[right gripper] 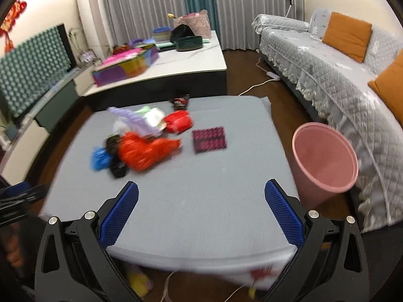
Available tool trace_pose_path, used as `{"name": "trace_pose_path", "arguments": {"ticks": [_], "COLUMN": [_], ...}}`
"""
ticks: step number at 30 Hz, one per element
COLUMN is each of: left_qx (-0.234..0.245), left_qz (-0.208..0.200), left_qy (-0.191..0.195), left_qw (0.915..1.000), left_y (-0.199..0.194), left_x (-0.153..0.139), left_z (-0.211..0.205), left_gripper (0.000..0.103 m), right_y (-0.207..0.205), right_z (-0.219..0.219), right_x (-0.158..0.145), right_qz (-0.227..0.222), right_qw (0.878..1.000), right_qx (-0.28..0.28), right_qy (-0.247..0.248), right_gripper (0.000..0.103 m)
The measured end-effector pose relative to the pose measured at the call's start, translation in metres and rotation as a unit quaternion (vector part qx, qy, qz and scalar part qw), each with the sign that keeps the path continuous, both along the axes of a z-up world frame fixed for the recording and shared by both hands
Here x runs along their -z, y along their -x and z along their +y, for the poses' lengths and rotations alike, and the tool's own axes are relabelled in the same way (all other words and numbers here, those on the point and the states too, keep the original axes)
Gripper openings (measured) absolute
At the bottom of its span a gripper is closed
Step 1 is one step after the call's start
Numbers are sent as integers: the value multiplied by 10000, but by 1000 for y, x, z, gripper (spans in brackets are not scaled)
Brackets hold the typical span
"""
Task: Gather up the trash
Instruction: 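Grasp the blue plastic bag with the left gripper while the right gripper grasps the pink-black box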
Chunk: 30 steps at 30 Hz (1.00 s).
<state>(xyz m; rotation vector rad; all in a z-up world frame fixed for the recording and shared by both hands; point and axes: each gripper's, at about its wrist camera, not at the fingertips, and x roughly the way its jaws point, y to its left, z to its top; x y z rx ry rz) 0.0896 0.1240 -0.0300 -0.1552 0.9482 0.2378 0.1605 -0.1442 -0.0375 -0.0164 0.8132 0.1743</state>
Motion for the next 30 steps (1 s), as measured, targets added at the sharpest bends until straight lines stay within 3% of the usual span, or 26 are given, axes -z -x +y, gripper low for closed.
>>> {"name": "trace_pose_path", "arguments": {"ticks": [7,15,16,17,18,25,30], "left_qx": [-558,-796,-815,-827,-831,-785,-345], "left_qz": [393,648,681,707,720,677,1280], "left_qy": [121,126,140,177,218,426,477], "left_qw": [9976,9946,9943,9939,9937,9937,9900], "left_y": [-57,-91,-94,-97,-99,-119,-162], "left_x": [32,67,71,74,75,79,110], "left_z": [36,55,57,58,61,63,58], "left_gripper": [95,95,95,95,95,95,94], "right_y": [-112,-167,-168,-169,-169,-158,-147], "right_z": [25,30,30,30,32,28,20], "right_x": [71,127,129,130,130,108,85], "right_qz": [685,967,956,913,852,650,565], "right_qw": [9975,9947,9949,9953,9957,9967,9976], "right_qx": [-188,-1,-3,-47,-123,-349,-363], "right_qy": [71,345,337,313,346,348,142], "right_gripper": [98,98,98,79,76,74,75]}}
